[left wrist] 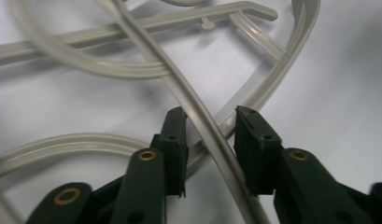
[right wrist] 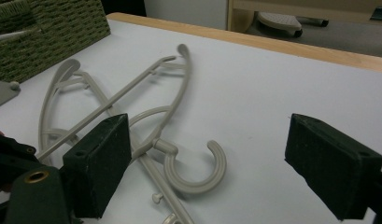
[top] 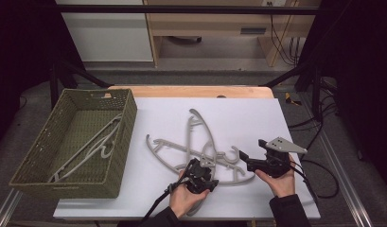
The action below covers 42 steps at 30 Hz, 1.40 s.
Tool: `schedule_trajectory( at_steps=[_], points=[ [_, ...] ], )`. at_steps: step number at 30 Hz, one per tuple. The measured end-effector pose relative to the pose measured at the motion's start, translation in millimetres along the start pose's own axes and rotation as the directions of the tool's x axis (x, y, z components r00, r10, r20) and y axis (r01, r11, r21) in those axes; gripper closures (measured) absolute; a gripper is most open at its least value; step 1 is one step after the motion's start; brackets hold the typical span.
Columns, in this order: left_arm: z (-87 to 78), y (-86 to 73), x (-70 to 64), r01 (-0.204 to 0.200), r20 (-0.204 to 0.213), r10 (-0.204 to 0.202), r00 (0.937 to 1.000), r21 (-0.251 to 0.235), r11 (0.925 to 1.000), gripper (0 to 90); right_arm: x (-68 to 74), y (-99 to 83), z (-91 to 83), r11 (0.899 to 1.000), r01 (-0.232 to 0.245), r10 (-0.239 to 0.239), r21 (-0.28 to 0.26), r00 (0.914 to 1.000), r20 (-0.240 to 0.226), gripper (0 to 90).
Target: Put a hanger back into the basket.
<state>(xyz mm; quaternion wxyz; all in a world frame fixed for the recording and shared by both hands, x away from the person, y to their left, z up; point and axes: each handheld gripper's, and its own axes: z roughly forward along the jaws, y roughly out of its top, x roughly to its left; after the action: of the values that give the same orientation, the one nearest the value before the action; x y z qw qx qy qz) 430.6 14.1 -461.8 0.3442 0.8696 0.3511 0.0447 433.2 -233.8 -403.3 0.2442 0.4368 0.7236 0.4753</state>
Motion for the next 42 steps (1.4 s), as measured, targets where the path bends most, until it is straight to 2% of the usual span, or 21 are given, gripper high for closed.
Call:
schedule_trajectory(
  at_steps=[2, 4, 7, 11, 12, 15, 18, 20, 22, 24, 26, 28, 31, 35, 36, 42],
  points=[
    [-3.0, 0.0, 1.1, -0.020, -0.005, 0.020, 0.9998, 0.006, 0.9998, 69.6, 0.3, -0.2, 0.0, 1.000, 0.001, -0.001, 0.002, 1.0000, -0.001, 14.9],
    [-5.2, 0.1, 4.8, -0.025, 0.016, 0.024, 0.9996, 0.025, 0.9994, 71.1, 0.2, -0.1, -0.4, 1.000, 0.000, 0.000, -0.002, 1.0000, -0.002, 15.2],
    [-7.1, 0.2, 6.4, -0.035, 0.026, 0.034, 0.9991, 0.041, 0.9986, 71.6, 0.1, 0.0, -0.6, 1.000, 0.003, -0.003, -0.001, 1.0000, -0.003, 15.5],
    [-10.1, 4.5, 4.8, -0.071, 0.002, 0.071, 0.9975, 0.055, 0.9959, 71.5, 0.3, 0.0, -0.1, 1.000, 0.004, -0.004, 0.000, 1.0000, -0.007, 15.5],
    [-11.3, 7.1, 4.4, -0.078, 0.001, 0.078, 0.9969, 0.049, 0.9957, 70.4, 0.2, 0.0, -0.2, 1.000, 0.004, -0.004, 0.000, 1.0000, -0.007, 15.5],
    [-17.4, 17.8, 4.2, -0.086, -0.004, 0.086, 0.9963, 0.013, 0.9962, 56.1, -0.5, 0.3, -1.0, 1.000, 0.005, -0.005, 0.000, 1.0000, -0.004, 15.5],
    [-23.5, 32.8, 3.5, -0.109, -0.024, 0.108, 0.9938, -0.010, 0.9940, 50.2, -1.2, 0.8, -2.2, 1.000, 0.004, -0.004, -0.002, 1.0000, -0.003, 15.5],
    [-24.0, 40.9, 4.4, -0.122, -0.016, 0.122, 0.9924, -0.008, 0.9925, 46.8, -1.7, 1.1, -2.9, 1.000, -0.001, 0.001, -0.007, 1.0000, -0.003, 15.5],
    [-23.2, 46.4, 5.5, -0.136, -0.039, 0.135, 0.9900, -0.019, 0.9905, 45.4, -2.1, 1.5, -4.0, 1.000, -0.001, 0.001, -0.009, 1.0000, -0.002, 15.5],
    [-20.4, 50.8, 7.2, -0.146, -0.015, 0.146, 0.9891, -0.003, 0.9892, 45.6, -3.0, 1.9, -5.0, 1.000, -0.001, 0.001, -0.013, 1.0000, -0.001, 15.5],
    [-17.7, 53.9, 8.5, -0.155, -0.024, 0.155, 0.9876, 0.011, 0.9878, 45.1, -4.2, 2.3, -6.1, 1.000, -0.002, 0.002, -0.014, 1.0000, 0.002, 15.5],
    [-14.1, 55.9, 10.5, -0.153, -0.011, 0.153, 0.9881, 0.017, 0.9881, 43.2, -5.0, 2.5, -6.8, 1.000, -0.004, 0.004, -0.019, 1.0000, 0.003, 15.5],
    [-6.5, 56.5, 12.3, -0.136, -0.027, 0.138, 0.9901, 0.051, 0.9893, 40.8, -5.6, 2.9, -8.0, 1.000, -0.006, 0.006, -0.019, 1.0000, 0.005, 15.5],
    [5.9, 56.2, 12.3, -0.141, -0.031, 0.145, 0.9890, 0.090, 0.9859, 46.9, -5.6, 2.8, -7.5, 1.000, -0.005, 0.005, -0.016, 1.0000, 0.003, 15.5],
    [10.6, 56.4, 11.3, -0.161, -0.042, 0.165, 0.9854, 0.093, 0.9826, 48.7, -5.6, 2.7, -7.3, 1.000, -0.004, 0.004, -0.014, 1.0000, 0.003, 15.5],
    [20.9, 58.3, 14.9, -0.139, -0.032, 0.143, 0.9892, 0.099, 0.9853, 57.6, -5.5, 2.9, -7.6, 1.000, -0.007, 0.007, -0.016, 1.0000, 0.002, 15.5]
  ],
)
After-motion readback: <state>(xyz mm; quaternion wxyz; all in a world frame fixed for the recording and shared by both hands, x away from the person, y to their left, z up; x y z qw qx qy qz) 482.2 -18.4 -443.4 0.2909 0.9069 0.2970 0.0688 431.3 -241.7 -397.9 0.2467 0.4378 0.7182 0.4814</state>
